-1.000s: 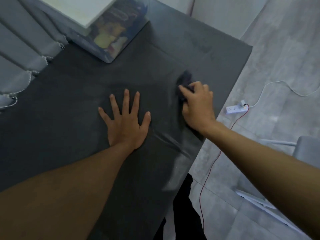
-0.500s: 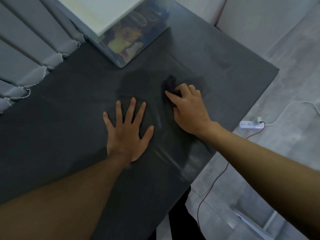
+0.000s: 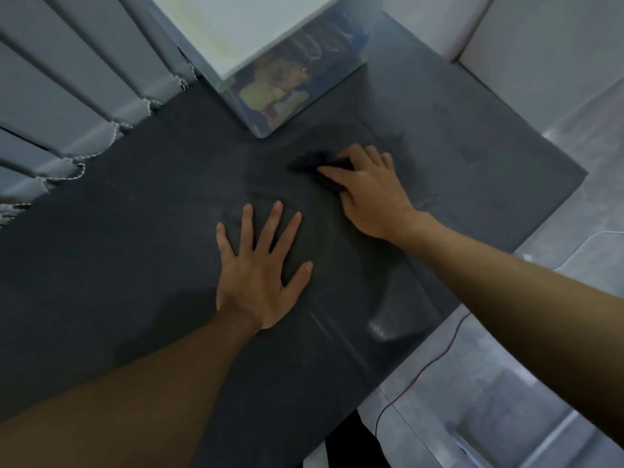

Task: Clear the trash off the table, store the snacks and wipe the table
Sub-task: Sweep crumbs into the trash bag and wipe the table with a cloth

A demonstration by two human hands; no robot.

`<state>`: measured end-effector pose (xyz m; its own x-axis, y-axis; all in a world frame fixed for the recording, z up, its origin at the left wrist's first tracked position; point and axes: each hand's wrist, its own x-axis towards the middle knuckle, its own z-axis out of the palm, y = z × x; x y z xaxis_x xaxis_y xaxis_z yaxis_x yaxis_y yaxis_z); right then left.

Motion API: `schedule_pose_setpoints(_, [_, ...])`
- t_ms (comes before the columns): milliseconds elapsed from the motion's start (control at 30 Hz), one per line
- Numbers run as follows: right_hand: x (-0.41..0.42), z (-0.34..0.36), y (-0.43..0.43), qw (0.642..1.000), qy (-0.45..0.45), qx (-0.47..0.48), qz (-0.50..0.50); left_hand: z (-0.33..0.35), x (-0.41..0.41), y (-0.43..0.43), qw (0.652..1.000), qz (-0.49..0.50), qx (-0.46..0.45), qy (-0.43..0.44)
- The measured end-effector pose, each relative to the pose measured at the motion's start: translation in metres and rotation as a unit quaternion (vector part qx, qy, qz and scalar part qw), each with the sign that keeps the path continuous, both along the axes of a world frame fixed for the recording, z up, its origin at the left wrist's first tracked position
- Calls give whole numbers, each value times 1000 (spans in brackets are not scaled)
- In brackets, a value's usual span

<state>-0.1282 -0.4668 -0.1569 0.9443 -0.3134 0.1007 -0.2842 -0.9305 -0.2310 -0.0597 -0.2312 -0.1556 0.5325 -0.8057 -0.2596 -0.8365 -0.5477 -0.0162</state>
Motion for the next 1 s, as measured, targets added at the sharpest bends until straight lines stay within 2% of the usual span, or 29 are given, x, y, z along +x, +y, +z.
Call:
schedule_pose_setpoints(67, [15, 3, -16, 994, 6, -10, -112, 0, 0, 0, 1000, 0, 3, 3])
schedule_pose_setpoints(133, [33, 9, -27, 966, 27, 23, -257, 1, 0, 0, 1000, 0, 4, 5])
schedule_pose_setpoints(167, [42, 13, -27, 955, 39, 37, -293, 2, 1, -1, 1000, 0, 4, 7])
schedule_pose_setpoints(233, [54, 16, -16, 963, 44, 43, -261, 3, 0, -1, 1000, 0, 5, 10])
schedule_pose_setpoints(300, [54, 13, -1, 994, 14, 23, -106, 4, 0, -1, 1000, 1, 5, 14])
schedule_pose_setpoints(367, [50, 7, 1, 1000, 10, -2, 29, 6, 0, -2, 1000, 3, 8, 18])
schedule_pose_setpoints(400, [53, 6, -4, 1000, 14, -7, 24, 6, 1, -2, 1000, 4, 11, 19])
schedule_pose_setpoints(467, [65, 6, -15, 992, 26, 8, -120, 7, 1, -2, 1000, 4, 13, 20])
schedule_pose_setpoints(533, [75, 10, -19, 964, 46, 47, -260, 7, 1, -2, 1000, 5, 10, 24])
schedule_pose_setpoints(567, [79, 13, -16, 961, 50, 48, -267, 7, 1, -3, 1000, 5, 7, 26])
schedule_pose_setpoints(600, [81, 14, -11, 971, 47, 39, -231, 8, 1, -3, 1000, 5, 6, 28])
schedule_pose_setpoints(667, [77, 15, -1, 995, 27, 22, -90, 8, 1, -3, 1000, 4, 7, 30])
schedule_pose_setpoints(733, [70, 13, -1, 1000, 25, 9, 9, 8, 1, -3, 1000, 4, 7, 27])
schedule_pose_setpoints(800, [67, 10, -13, 999, 26, -4, -30, 8, 2, -3, 1000, 2, 7, 26])
schedule_pose_setpoints(900, [63, 11, -31, 971, 31, 24, -236, 6, 2, -2, 1000, 1, 7, 24])
schedule_pose_setpoints(933, [62, 13, -32, 959, 36, 38, -277, 6, 2, -3, 1000, 1, 6, 24])
schedule_pose_setpoints(1000, [57, 17, -24, 969, 41, 28, -242, 5, 2, -3, 1000, -1, 7, 22])
